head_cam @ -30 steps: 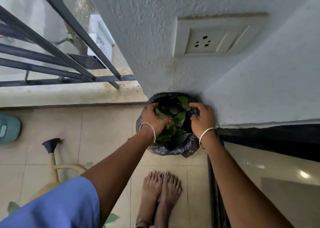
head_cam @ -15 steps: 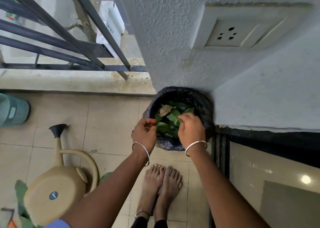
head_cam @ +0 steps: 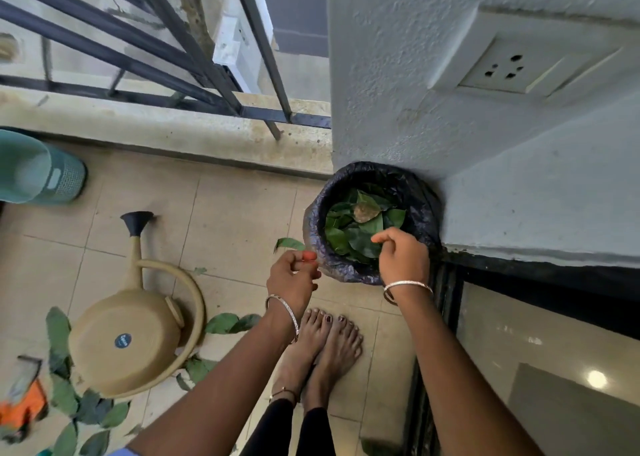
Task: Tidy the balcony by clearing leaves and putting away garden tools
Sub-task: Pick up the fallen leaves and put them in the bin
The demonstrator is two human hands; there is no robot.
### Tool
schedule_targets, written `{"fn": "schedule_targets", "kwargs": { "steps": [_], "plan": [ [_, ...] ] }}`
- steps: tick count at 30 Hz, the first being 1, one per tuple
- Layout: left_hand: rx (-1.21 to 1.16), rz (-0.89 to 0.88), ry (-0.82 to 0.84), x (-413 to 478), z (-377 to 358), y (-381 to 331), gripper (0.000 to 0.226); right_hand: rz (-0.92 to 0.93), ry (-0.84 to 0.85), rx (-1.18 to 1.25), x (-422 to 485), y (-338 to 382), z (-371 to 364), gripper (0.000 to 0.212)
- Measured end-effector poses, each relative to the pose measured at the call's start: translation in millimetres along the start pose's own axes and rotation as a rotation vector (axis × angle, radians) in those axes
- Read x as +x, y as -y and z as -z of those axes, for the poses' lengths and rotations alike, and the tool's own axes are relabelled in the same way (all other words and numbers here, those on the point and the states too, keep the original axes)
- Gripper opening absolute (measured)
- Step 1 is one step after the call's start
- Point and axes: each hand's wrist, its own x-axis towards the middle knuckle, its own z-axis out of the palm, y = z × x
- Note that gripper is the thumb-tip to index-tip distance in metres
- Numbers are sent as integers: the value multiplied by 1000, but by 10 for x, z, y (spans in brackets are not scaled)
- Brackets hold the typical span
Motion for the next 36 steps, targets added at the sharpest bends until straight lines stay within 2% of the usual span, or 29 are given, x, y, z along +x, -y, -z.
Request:
{"fn": "schedule_targets", "kwargs": {
  "steps": [4, 11, 17, 26, 36],
  "plan": [
    [-87, 64, -58, -235, 228, 14, 23, -36, -40, 195, -399, 52, 70, 33],
    [-242, 170, -131, -655, 746, 128, 23, -109, 206, 268, -1151, 449, -84, 31],
    [-318, 229, -240, -1037, 1270, 452, 21, -156, 281, 291, -1611, 725, -234, 27],
    [-445, 152, -361, -1893, 2304, 1193, 23, -31, 297, 310, -2850, 1023, -311, 25],
    [-590, -64, -534, -3869, 4045, 1112, 16, 200, 422, 374, -4943, 2276, 586, 27]
  ]
}}
